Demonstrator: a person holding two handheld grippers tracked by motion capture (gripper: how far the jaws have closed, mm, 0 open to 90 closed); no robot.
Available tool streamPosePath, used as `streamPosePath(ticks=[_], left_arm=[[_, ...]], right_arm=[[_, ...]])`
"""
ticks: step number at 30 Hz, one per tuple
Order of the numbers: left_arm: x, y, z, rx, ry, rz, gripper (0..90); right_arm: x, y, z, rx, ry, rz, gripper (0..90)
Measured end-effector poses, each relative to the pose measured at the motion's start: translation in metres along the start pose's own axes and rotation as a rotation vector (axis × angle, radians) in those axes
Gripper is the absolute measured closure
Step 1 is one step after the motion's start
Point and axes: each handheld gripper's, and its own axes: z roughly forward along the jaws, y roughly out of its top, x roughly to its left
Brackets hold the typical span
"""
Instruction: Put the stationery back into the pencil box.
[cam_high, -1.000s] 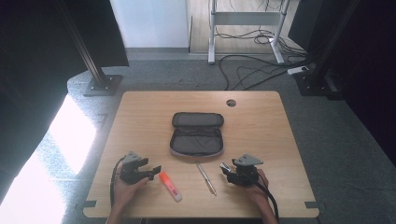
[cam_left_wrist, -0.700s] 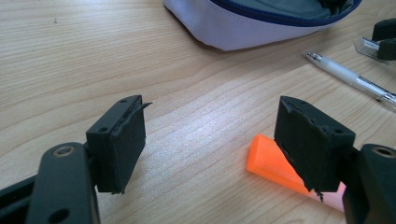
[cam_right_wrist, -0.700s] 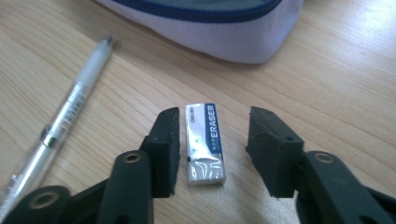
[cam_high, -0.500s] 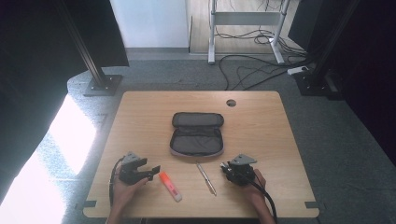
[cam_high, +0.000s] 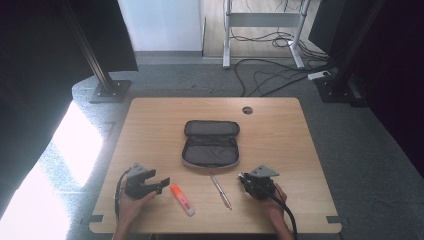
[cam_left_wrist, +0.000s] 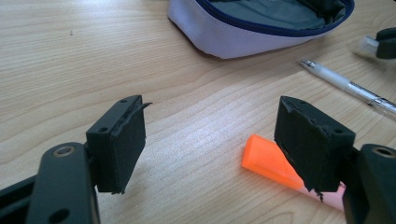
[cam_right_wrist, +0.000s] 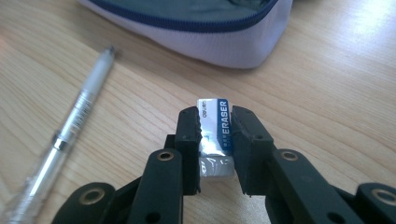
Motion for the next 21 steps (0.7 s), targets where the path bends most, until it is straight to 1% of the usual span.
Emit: streamPosePath(ticks=[5,11,17,21], left_arm=[[-0.001,-0.001,-0.001,0.002,-0.003,-0.001,25.4],[-0.003,-0.003,-0.004,-0.003,-0.008,-0.006,25.4],[-0.002,-0.004,-0.004,-0.005,-0.014,-0.012,25.4],[-0.002,-0.004,-0.004,0.0,-0.016,-0.013,25.4]], right_arm=[[-0.002,0.001,-0.009,-0.041,0.018,0.035,72.6],[-0.002,0.003,-0.016,-0.072,0.005,0.051,72.6],[0.002,0.009,-0.021,-0.099,0.006,0.043,72.6],[0.005,0.015,-0.023,-0.112,0.005,0.028,72.6]])
